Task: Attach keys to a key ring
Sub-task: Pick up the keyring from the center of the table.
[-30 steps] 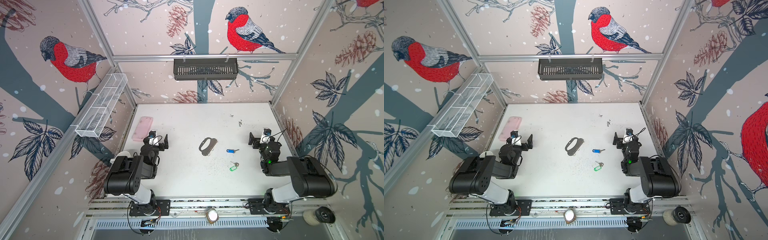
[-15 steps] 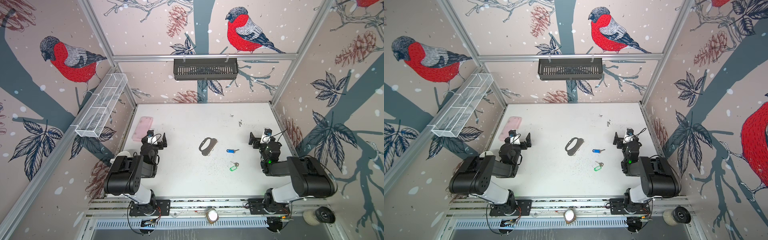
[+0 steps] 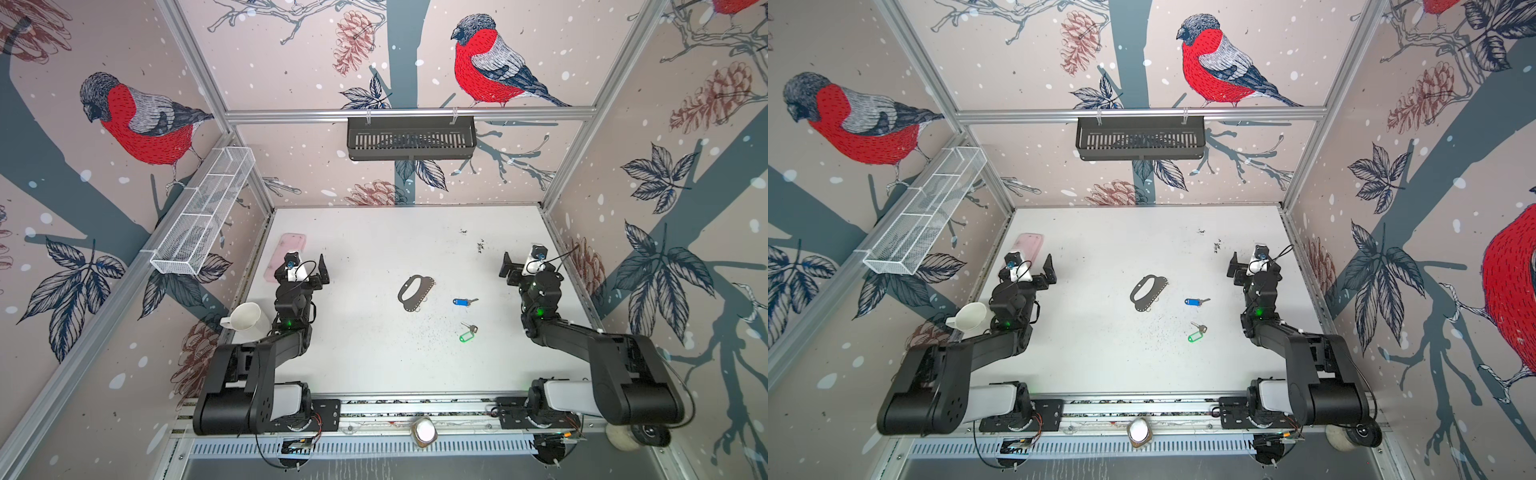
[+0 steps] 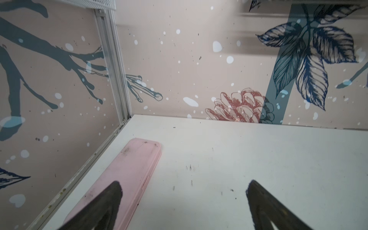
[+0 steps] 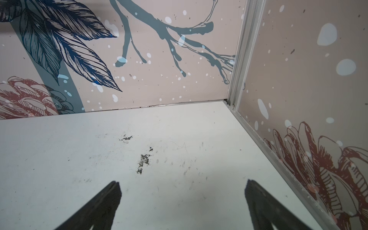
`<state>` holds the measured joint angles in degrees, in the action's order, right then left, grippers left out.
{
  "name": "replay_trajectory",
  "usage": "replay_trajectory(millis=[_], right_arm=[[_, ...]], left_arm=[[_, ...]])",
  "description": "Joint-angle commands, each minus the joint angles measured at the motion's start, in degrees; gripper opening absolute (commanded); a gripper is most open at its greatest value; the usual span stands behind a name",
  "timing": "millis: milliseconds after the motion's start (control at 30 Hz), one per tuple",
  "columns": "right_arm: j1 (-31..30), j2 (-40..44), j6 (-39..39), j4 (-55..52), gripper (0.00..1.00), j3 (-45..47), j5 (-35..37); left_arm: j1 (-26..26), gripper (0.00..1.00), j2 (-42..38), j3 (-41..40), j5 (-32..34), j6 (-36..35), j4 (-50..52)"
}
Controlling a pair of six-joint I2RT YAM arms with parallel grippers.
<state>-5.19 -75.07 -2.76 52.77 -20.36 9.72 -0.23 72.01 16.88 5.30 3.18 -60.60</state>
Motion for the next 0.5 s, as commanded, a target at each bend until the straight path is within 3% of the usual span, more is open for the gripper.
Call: replay_trajectory(millis=[0, 67, 200, 367, 467], right_arm=[[-5.0, 3.0, 3.9, -8.5, 1.0, -4.2, 8.5], [-8.6, 5.9, 4.9, -13.7, 1.0, -7.8, 11.2], [-10.3, 9.2, -1.2, -24.8, 1.0, -14.9, 6.3], [-11.4, 7.0, -2.6, -34.1, 1.0, -21.0, -3.0], [-12.1, 3.9, -2.7, -37.2, 0.95, -23.7, -6.9]], left_arm=[[-0.1, 0.98, -5.2, 4.4, 1.8, 7.0, 11.6], [-0.7, 0.98, -7.0, 8.7, -2.5, 9.1, 17.7], [-5.8, 0.98, -8.5, 15.9, -3.9, 11.9, 29.0], [-15.0, 0.98, -8.2, 19.4, -1.0, 17.1, 38.9], [-20.2, 0.98, -6.8, 20.5, 1.2, 19.9, 43.0]])
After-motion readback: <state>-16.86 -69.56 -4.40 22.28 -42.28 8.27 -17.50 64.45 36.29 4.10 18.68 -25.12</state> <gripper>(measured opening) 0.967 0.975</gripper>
